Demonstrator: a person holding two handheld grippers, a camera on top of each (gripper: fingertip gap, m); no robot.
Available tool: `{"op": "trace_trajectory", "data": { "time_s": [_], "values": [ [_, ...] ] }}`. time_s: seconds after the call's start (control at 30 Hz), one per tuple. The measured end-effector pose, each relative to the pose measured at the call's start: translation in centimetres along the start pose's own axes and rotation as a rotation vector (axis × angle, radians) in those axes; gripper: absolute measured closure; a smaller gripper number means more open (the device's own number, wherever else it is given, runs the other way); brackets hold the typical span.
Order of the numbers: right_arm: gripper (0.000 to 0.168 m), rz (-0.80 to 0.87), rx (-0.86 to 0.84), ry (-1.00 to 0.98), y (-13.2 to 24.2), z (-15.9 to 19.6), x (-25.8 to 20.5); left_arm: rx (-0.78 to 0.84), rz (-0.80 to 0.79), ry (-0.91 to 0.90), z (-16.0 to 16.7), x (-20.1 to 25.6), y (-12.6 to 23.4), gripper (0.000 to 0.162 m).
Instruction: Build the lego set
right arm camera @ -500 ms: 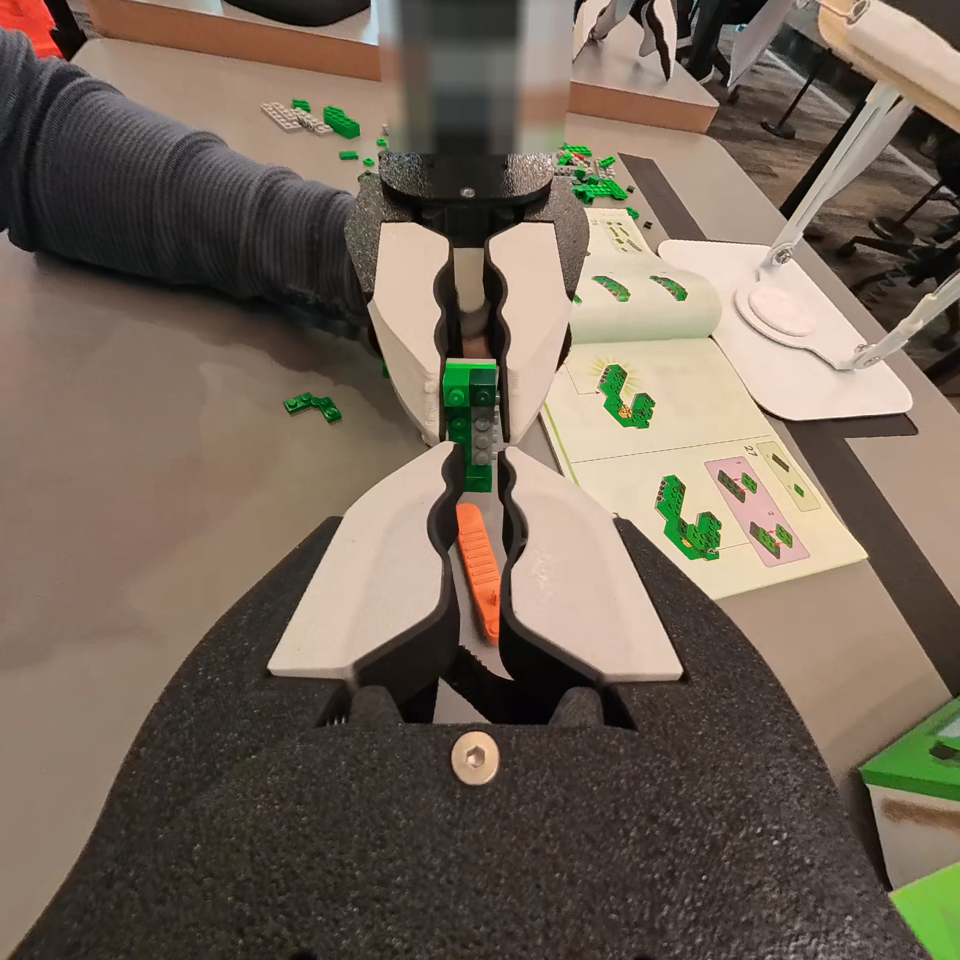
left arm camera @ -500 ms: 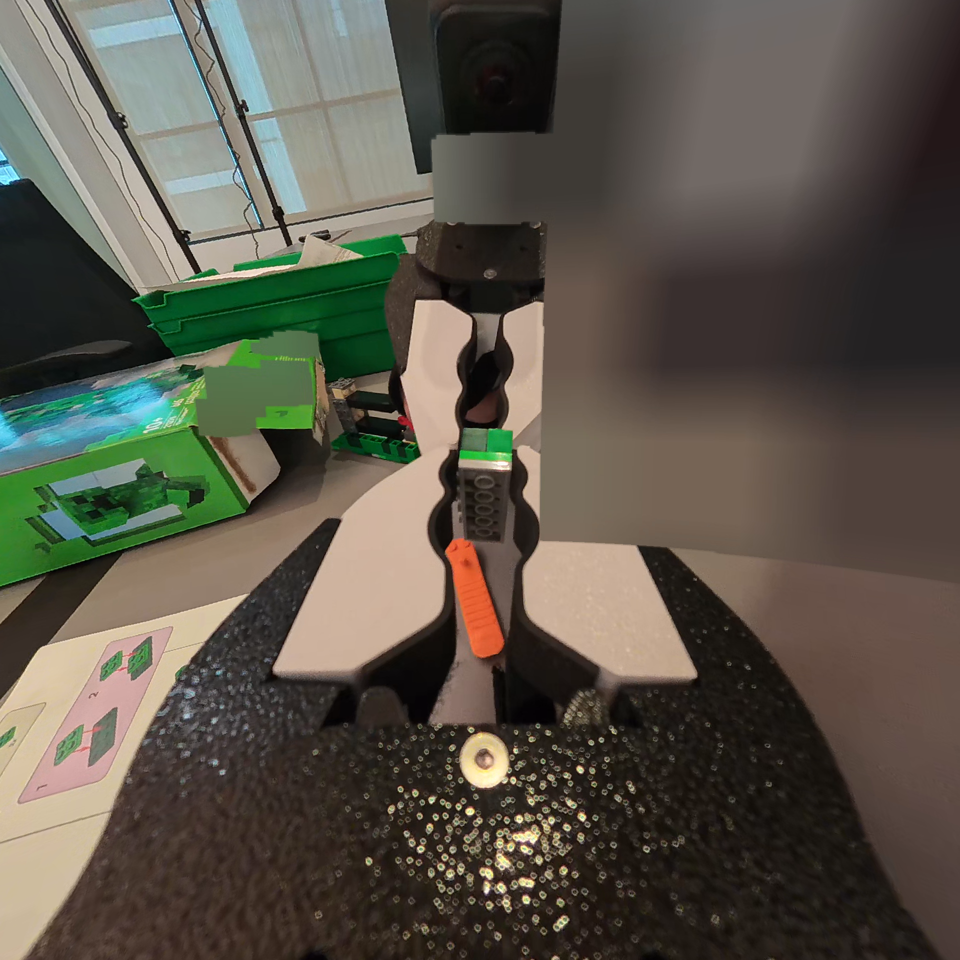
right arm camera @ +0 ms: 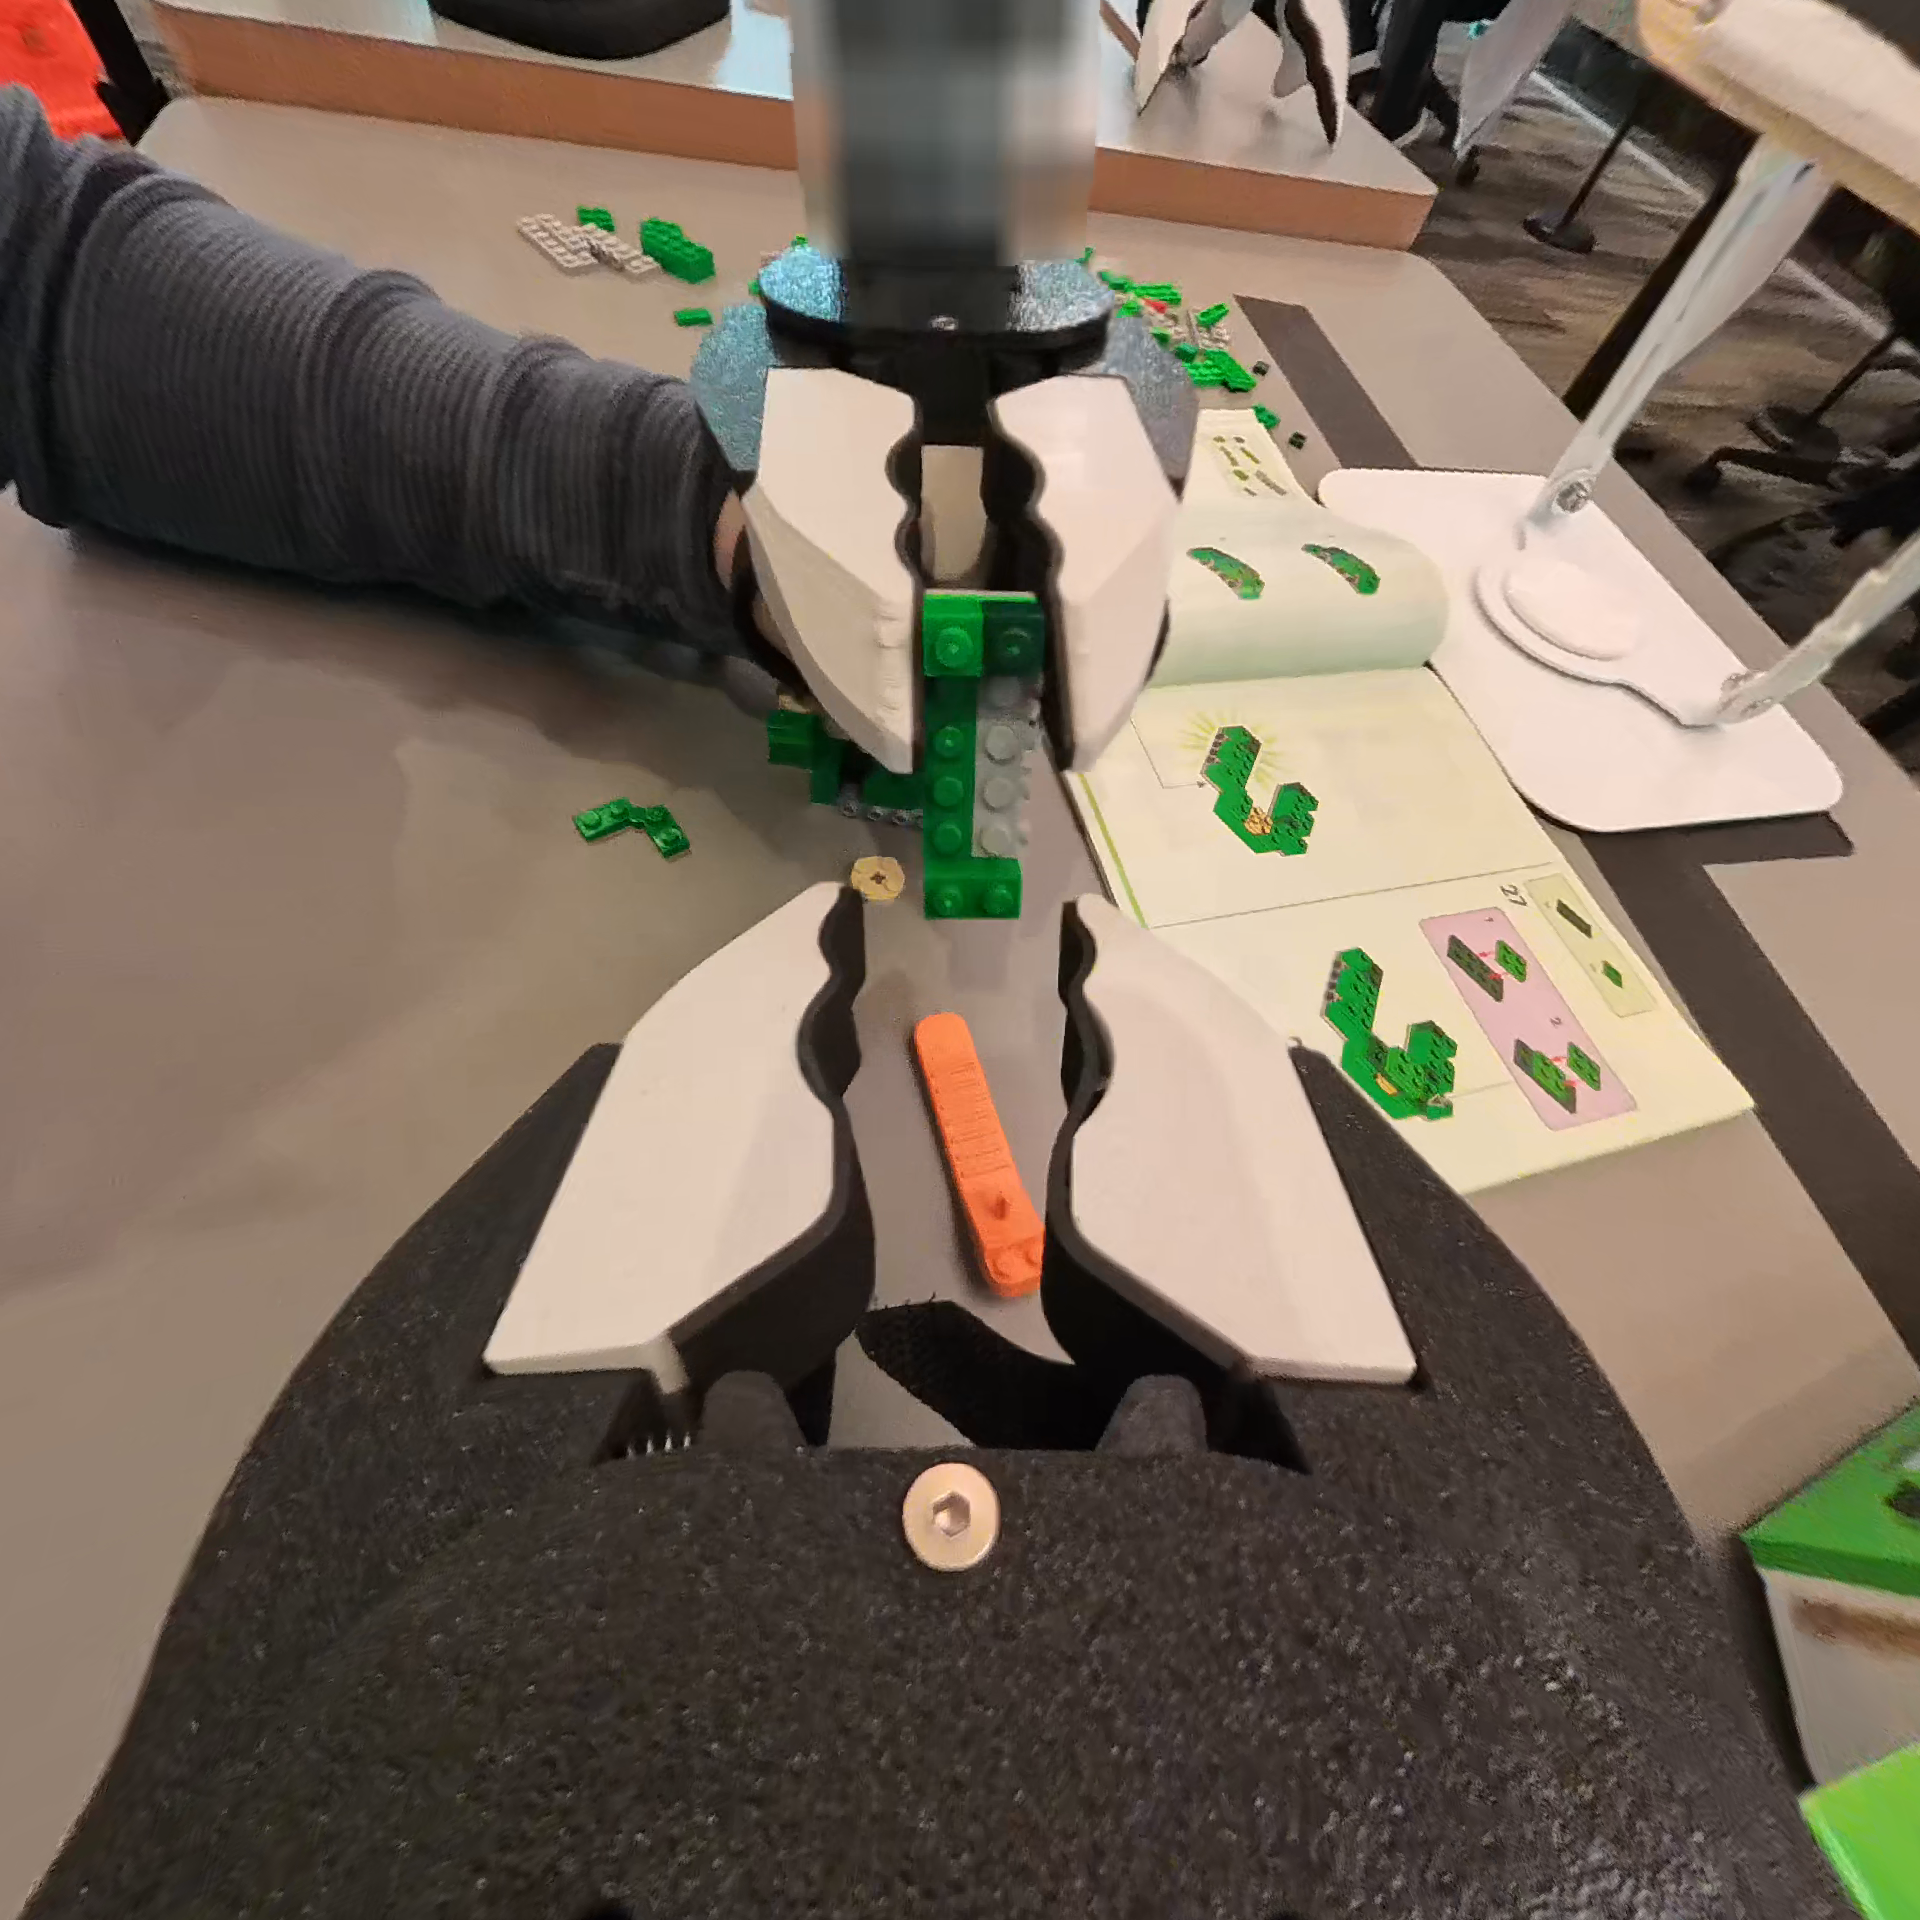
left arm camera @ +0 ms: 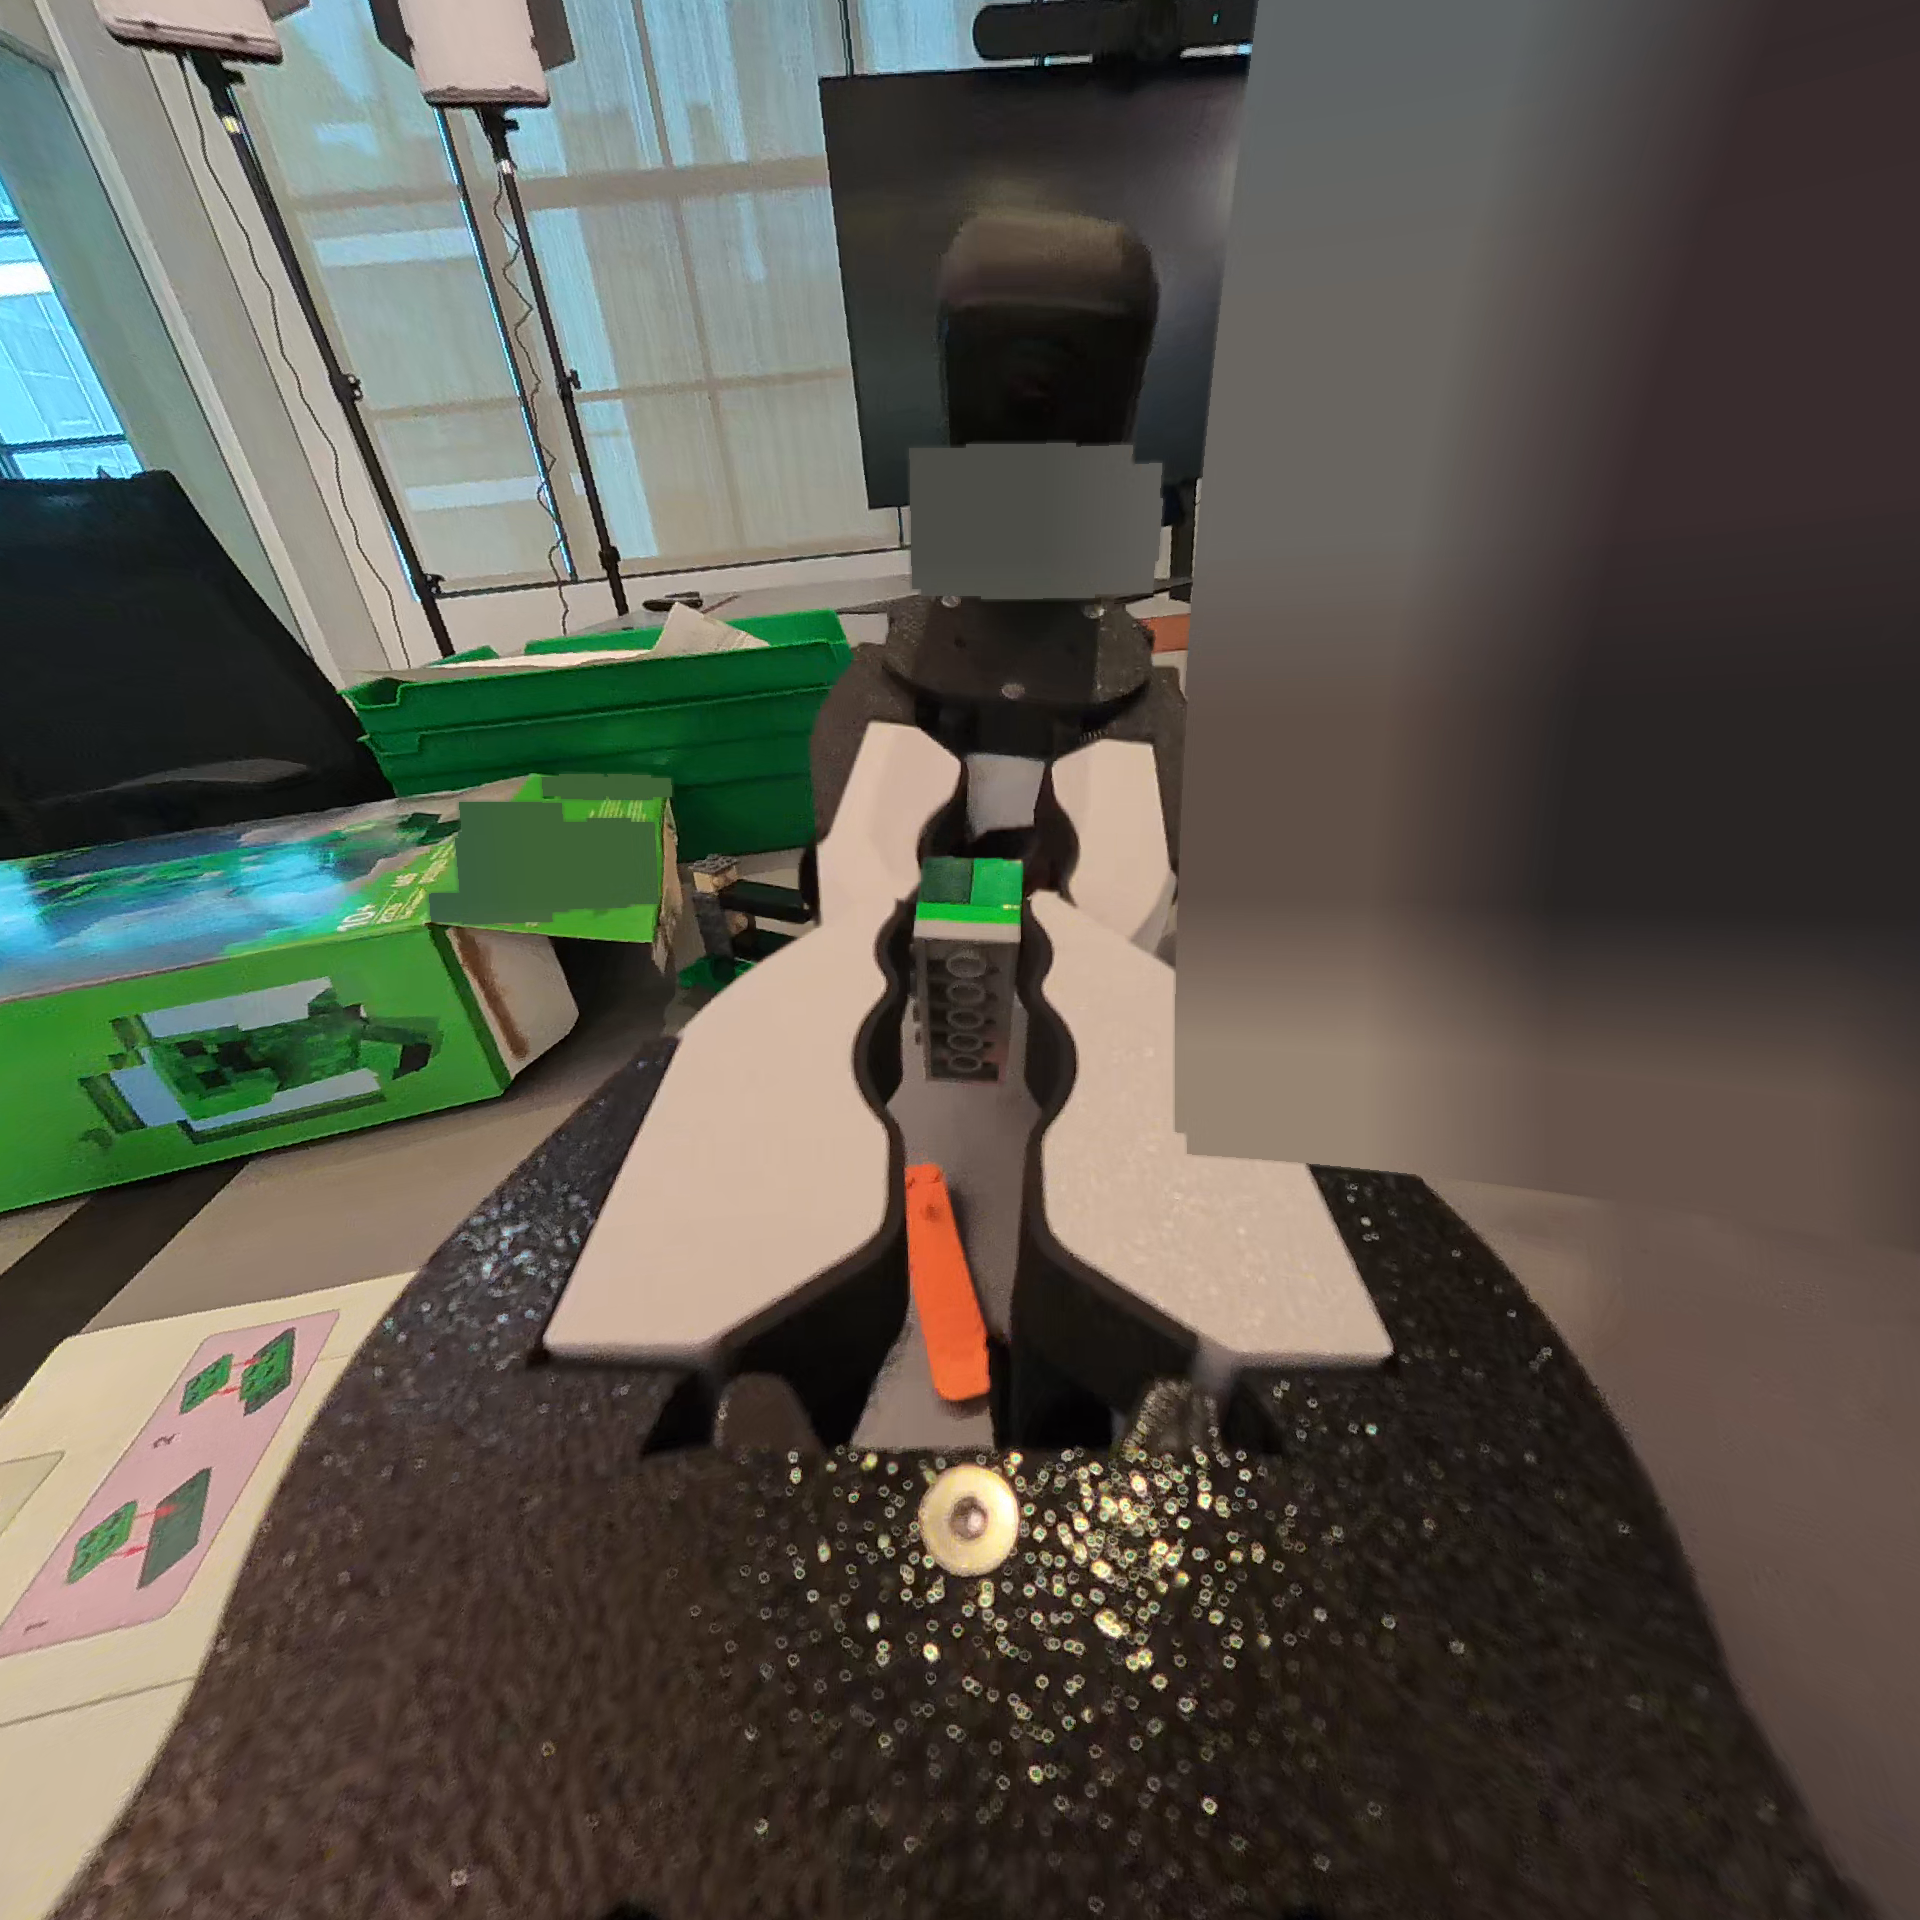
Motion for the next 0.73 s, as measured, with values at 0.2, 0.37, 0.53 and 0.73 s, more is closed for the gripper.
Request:
{"op": "trace_trajectory", "data": {
  "time_s": [0.2,0.37,0.53,0.73],
  "values": [
    [0.151,0.068,0.06,0.036,0.0,-0.3,0.1,0.04,-0.042,0.054,0.0,-0.1,-0.4,0.131],
    [0.151,0.083,0.197,-0.043,0.6,-0.6,0.7,0.112,-0.123,0.107,0.0,-0.7,-0.4,0.112],
    [0.151,0.044,0.275,-0.128,0.7,-0.4,0.8,0.23,-0.137,0.195,-0.3,-0.7,-0.6,0.113],
    [0.152,0.014,0.298,-0.146,0.2,-0.4,0.5,0.328,-0.137,0.277,-0.4,-0.6,-1.1,0.113]
  ]
}}
Point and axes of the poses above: each gripper's, where its closed fingertips meet, y back along the fingers, z out of its underside, x = y × z across the jaws, the point moved 9 cm from there along y, back along the fingers, and after that the axes turned 14 degrees about x, right-handed, at the moved point
